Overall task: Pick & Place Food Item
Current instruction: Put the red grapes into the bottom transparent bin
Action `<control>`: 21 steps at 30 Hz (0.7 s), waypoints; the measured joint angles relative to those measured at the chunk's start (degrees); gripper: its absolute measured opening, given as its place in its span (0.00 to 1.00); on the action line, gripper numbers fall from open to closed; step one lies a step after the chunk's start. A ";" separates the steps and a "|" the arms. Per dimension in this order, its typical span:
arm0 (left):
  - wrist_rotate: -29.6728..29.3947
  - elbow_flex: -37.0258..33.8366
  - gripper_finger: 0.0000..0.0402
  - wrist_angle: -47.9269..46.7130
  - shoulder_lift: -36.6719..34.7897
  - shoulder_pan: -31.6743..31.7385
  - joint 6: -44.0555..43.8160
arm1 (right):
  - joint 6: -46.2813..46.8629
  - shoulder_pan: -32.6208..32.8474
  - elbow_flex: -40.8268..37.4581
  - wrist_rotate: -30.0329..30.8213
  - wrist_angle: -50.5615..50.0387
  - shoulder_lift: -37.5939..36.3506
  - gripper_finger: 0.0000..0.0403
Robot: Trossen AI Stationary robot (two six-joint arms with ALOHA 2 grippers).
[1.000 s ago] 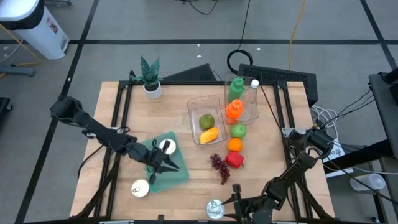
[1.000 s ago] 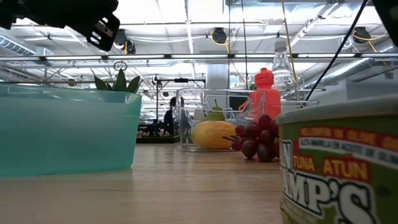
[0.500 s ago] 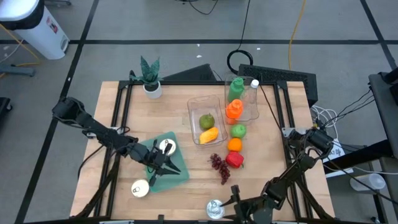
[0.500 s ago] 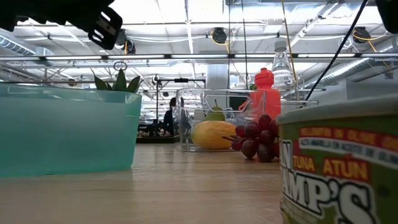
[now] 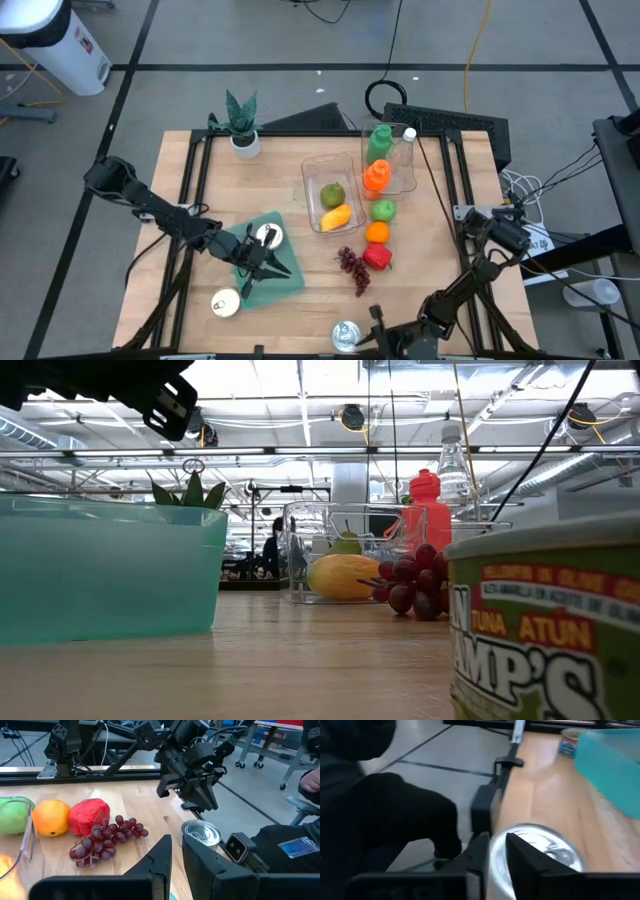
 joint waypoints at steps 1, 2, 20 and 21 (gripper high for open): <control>0.00 0.00 0.13 0.00 -0.01 0.00 0.04 | -0.23 0.26 0.00 -0.27 0.01 0.00 0.10; 0.00 0.00 0.13 0.00 0.00 0.00 0.19 | -0.31 0.51 0.00 -0.25 -0.02 0.00 0.08; 2.62 0.00 0.13 -3.05 -0.23 0.00 -0.67 | 9.29 2.50 0.00 8.01 -21.35 -9.16 0.04; 2.62 0.00 0.13 -3.59 -0.29 0.02 -0.54 | 10.01 2.67 0.00 8.75 -23.90 -10.44 0.04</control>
